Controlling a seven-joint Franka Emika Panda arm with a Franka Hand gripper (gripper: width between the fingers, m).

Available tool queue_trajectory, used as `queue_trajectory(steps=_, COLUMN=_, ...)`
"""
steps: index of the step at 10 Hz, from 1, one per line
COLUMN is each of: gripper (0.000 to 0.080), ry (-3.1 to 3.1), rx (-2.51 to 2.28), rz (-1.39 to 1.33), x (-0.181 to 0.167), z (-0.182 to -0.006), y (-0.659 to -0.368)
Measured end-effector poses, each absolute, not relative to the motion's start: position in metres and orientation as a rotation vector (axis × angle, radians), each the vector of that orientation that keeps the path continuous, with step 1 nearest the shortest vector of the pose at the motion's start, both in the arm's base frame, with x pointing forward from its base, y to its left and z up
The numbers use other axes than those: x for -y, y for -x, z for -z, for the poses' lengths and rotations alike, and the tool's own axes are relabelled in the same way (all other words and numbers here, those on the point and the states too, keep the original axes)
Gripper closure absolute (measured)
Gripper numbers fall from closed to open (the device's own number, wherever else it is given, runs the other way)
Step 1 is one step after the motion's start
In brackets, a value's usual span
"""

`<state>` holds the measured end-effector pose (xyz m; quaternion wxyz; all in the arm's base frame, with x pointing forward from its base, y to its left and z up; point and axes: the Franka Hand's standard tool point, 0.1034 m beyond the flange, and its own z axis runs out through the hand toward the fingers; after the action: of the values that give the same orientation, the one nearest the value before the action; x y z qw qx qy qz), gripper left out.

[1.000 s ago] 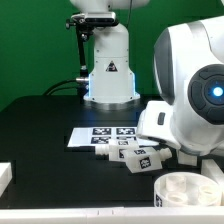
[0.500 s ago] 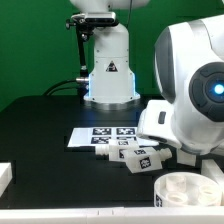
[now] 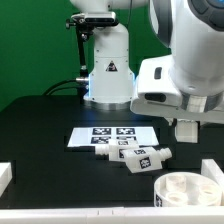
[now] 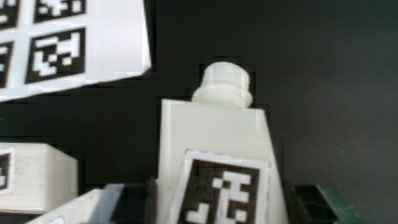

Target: Assemble stool

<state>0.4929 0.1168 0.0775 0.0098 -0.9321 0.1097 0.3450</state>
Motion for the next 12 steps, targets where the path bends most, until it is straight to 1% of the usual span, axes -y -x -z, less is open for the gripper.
queue_trajectory(steps=2, gripper=0.0474, ry=2.975, rx=-0.286, rz=-0.904, x=-0.117, z=-0.073, y=-0.498)
queue_trajectory(steps=3, gripper=0.0474, ry=3.002, rx=-0.197, rz=-0.848, x=-0.111, z=-0.091, y=-0.512)
queue_trajectory(steps=4, gripper=0.0474, ry=3.03, rx=-0.109, rz=-0.759, x=-0.102, z=-0.12, y=-0.535)
queue_trajectory(steps=5, gripper=0.0474, ry=3.046, rx=-0.104, rz=-0.624, x=-0.1, z=-0.126, y=-0.553)
queue_trajectory(steps=6, gripper=0.0474, ry=3.061, rx=-0.103, rz=-0.511, x=-0.104, z=-0.122, y=-0.552)
queue_trajectory(steps=7, gripper=0.0474, ry=3.068, rx=-0.101, rz=-0.461, x=-0.105, z=-0.122, y=-0.548)
queue_trajectory(steps=8, gripper=0.0474, ry=3.083, rx=-0.093, rz=-0.321, x=-0.105, z=-0.119, y=-0.557)
queue_trajectory(steps=9, gripper=0.0474, ry=3.112, rx=-0.027, rz=-0.216, x=-0.103, z=-0.112, y=-0.561)
queue_trajectory(steps=11, gripper=0.0474, ry=3.13, rx=0.158, rz=-0.105, x=-0.088, z=-0.135, y=-0.592)
queue_trajectory(steps=12, gripper=0.0474, ry=3.13, rx=0.219, rz=-0.012, x=-0.089, z=-0.143, y=-0.607)
